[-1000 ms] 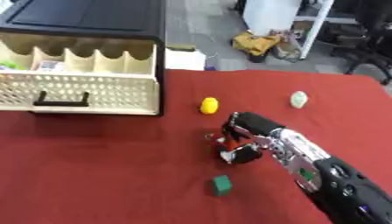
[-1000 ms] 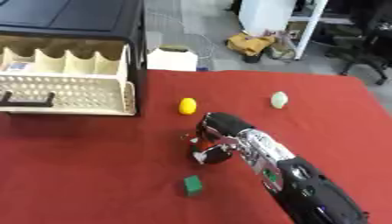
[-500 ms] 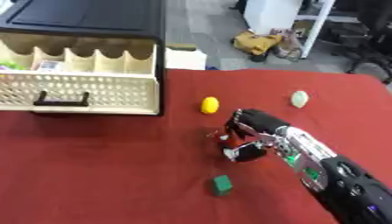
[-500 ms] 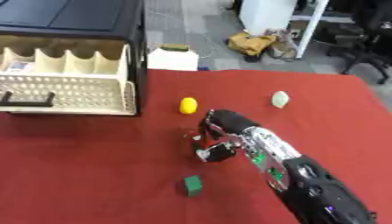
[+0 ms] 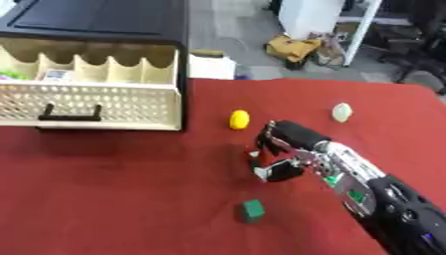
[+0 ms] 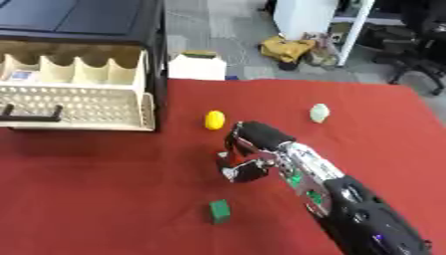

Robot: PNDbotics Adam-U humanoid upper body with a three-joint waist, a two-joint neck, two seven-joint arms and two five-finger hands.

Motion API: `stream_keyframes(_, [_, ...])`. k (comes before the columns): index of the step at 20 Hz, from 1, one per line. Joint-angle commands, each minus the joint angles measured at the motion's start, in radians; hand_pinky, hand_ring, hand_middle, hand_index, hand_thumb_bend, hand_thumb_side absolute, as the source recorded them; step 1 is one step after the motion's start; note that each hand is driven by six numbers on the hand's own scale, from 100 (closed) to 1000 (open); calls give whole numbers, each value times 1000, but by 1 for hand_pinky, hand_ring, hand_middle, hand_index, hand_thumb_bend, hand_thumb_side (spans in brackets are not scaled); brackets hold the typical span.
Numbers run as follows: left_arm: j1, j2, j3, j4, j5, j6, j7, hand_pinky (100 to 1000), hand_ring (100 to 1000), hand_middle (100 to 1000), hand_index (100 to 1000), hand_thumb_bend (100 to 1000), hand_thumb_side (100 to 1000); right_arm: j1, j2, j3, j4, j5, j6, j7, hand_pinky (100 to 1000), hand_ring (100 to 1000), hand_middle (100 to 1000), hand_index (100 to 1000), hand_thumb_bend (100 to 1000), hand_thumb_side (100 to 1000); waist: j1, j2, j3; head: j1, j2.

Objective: Pick up objects from table and place into drawer.

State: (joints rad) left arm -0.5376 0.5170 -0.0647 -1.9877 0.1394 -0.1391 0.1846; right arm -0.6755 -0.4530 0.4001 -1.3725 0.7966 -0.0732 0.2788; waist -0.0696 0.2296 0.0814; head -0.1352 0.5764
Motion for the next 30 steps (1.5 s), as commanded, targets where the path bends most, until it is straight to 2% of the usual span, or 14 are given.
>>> stream_keyframes(1, [-11, 10, 11, -12, 3, -2, 0, 517, 509, 533, 820, 112, 1000, -21, -35, -12, -46, -17, -2, -10, 427, 429, 241, 429, 100, 388, 8, -14, 1, 3, -14])
stream_keyframes(9, [-10, 11, 12, -12, 8, -2, 2, 515, 508, 533, 818, 112, 1000, -43, -84, -30, -185, -54, 12, -70, 420, 401, 218, 410, 100, 453, 7, -14, 7, 19, -28])
stream_keyframes(16, [-12, 10, 12, -12, 11, -2, 2, 514, 508, 534, 819, 113, 1000, -71, -124, -49, -286, -94, 37, -104, 414, 388, 208, 398, 100, 498, 5, -13, 25, 15, -41])
stream_keyframes(24, [-18, 8, 10, -12, 17, -2, -1, 513, 508, 533, 819, 113, 1000, -113, -150, -55, -342, -103, 31, -162, 413, 391, 213, 400, 100, 555, 4, -12, 42, 9, -55])
stream_keyframes(30, [-25, 6, 5, -12, 20, -7, -6, 513, 508, 533, 820, 111, 1000, -176, -170, -57, -325, -109, 36, -236, 406, 391, 213, 396, 100, 595, 1, -8, 73, -7, -68])
